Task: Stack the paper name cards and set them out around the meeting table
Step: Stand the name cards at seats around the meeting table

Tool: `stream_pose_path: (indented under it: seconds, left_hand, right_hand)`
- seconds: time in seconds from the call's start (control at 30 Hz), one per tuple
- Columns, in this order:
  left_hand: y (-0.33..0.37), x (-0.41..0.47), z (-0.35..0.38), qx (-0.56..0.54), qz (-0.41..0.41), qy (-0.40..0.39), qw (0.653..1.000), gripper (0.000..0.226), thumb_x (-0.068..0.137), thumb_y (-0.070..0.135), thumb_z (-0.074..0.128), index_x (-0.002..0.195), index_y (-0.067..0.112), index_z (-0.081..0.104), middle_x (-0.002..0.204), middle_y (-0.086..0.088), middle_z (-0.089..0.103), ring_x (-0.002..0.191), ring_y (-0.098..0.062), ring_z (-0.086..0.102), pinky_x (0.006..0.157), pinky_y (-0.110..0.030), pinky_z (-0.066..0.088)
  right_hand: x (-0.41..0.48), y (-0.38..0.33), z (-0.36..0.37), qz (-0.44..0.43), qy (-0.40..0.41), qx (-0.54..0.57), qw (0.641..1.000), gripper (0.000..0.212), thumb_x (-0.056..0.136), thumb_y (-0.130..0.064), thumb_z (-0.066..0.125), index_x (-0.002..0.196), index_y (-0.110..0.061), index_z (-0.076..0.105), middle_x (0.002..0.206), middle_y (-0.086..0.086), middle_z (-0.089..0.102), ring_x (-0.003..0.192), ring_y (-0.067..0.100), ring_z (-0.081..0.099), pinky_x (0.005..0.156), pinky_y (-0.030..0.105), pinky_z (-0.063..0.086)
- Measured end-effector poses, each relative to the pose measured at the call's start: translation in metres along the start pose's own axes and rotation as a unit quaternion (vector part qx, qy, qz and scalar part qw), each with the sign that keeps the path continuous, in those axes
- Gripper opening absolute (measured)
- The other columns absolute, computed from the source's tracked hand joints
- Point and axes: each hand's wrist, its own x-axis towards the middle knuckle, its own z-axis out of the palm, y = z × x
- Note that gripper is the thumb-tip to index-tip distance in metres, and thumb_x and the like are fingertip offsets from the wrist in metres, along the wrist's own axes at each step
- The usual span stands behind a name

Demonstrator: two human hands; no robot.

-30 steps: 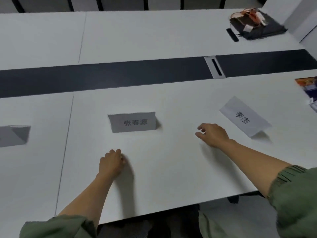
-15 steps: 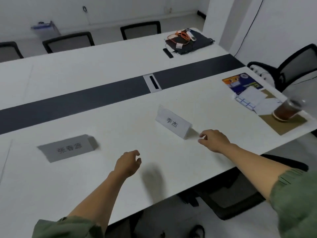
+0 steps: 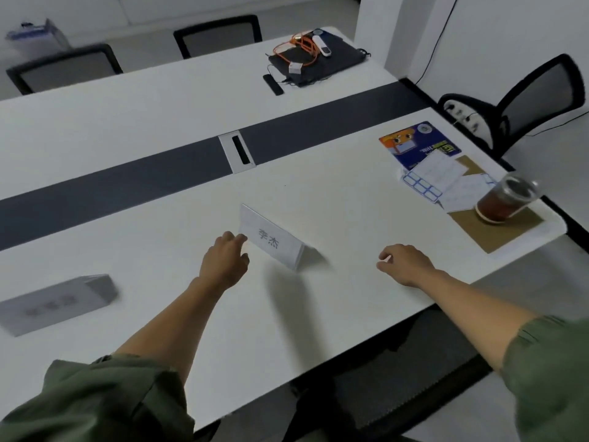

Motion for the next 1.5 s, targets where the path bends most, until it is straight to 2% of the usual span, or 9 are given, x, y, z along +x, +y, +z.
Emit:
stream_pose_path:
  seconds: [0.13,0.27,0.43,0.53,0.63,0.77,0.87,1.0,1.5]
  left_hand:
    - [0.013,0.052,-0.002,0.083,0.048,-0.008,0.995,0.061,0.093,0.025,0.056,0.149,0.021,0.032,0.151,-0.015,0.032,0.134,-0.034,0.035,0.104,-0.043,0.037]
    - [0.023,0.089,0.005,0.15,0.072,-0.044,0.985,0.066,0.095,0.035,0.055,0.152,0.03,0.022,0.161,-0.014,0.011,0.148,-0.034,0.008,0.118,-0.047,0.017]
    - [0.028,0.107,0.02,0.177,0.092,-0.048,0.979,0.053,0.098,0.048,0.044,0.146,0.03,0.038,0.157,-0.007,0.028,0.149,-0.03,0.012,0.12,-0.051,0.005]
    - [0.039,0.109,0.027,0.174,0.08,-0.028,0.981,0.048,0.097,0.05,0.044,0.139,0.028,0.049,0.149,-0.008,0.041,0.144,-0.031,0.024,0.12,-0.048,0.007]
    - [0.056,0.11,0.038,0.154,0.058,-0.004,0.986,0.046,0.094,0.05,0.049,0.129,0.022,0.059,0.131,-0.011,0.055,0.127,-0.033,0.042,0.117,-0.047,0.015]
    - [0.09,0.117,0.056,0.087,0.024,0.029,0.995,0.047,0.094,0.051,0.05,0.12,0.014,0.064,0.108,-0.011,0.058,0.105,-0.032,0.051,0.101,-0.043,0.034]
    - [0.114,0.118,0.074,0.054,0.001,0.043,0.998,0.05,0.096,0.052,0.04,0.118,0.013,0.063,0.106,-0.01,0.059,0.101,-0.033,0.052,0.087,-0.042,0.038]
    - [0.137,0.123,0.089,0.064,-0.03,0.063,0.996,0.059,0.094,0.053,0.024,0.115,0.013,0.062,0.101,-0.008,0.062,0.094,-0.033,0.054,0.084,-0.043,0.038]
    - [0.156,0.185,0.088,0.082,-0.054,0.081,0.992,0.054,0.097,0.053,0.026,0.113,0.014,0.06,0.102,-0.008,0.062,0.093,-0.033,0.054,0.084,-0.043,0.037]
  right_hand:
    - [0.026,0.011,-0.011,0.008,0.002,-0.013,1.0,0.039,0.093,-0.041,0.058,0.126,-0.021,0.059,0.118,0.005,0.066,0.106,0.024,0.061,0.09,0.037,0.051]
    - [0.051,0.026,-0.02,0.015,0.014,-0.025,0.999,0.042,0.095,-0.039,0.056,0.133,-0.021,0.054,0.123,0.006,0.064,0.111,0.025,0.059,0.091,0.037,0.05]
    - [0.087,0.04,-0.02,-0.001,0.01,-0.072,0.997,0.048,0.096,-0.041,0.053,0.14,-0.023,0.045,0.137,0.008,0.05,0.122,0.028,0.05,0.095,0.039,0.047]
    - [0.12,0.042,-0.023,-0.026,0.02,-0.084,0.996,0.052,0.096,-0.039,0.053,0.143,-0.021,0.043,0.141,0.01,0.045,0.127,0.03,0.045,0.098,0.042,0.045]
    - [0.153,0.039,-0.02,-0.065,0.046,-0.083,0.993,0.051,0.095,-0.033,0.055,0.143,-0.018,0.045,0.145,0.011,0.043,0.128,0.032,0.042,0.099,0.042,0.044]
    - [0.189,0.044,-0.021,-0.114,0.085,-0.108,0.984,0.053,0.093,-0.032,0.056,0.142,-0.017,0.046,0.151,0.013,0.037,0.137,0.033,0.033,0.107,0.044,0.036]
    - [0.204,0.059,-0.014,-0.143,0.103,-0.133,0.975,0.056,0.096,-0.042,0.047,0.147,-0.021,0.039,0.158,0.01,0.027,0.146,0.03,0.02,0.114,0.047,0.025]
    - [0.205,0.08,0.003,-0.179,0.134,-0.149,0.963,0.063,0.096,-0.054,0.024,0.152,-0.026,0.029,0.162,0.006,0.02,0.15,0.025,0.014,0.118,0.046,0.017]
    - [0.213,0.088,0.001,-0.191,0.144,-0.139,0.961,0.062,0.096,-0.055,0.029,0.15,-0.026,0.034,0.162,0.005,0.022,0.15,0.024,0.014,0.118,0.046,0.018]
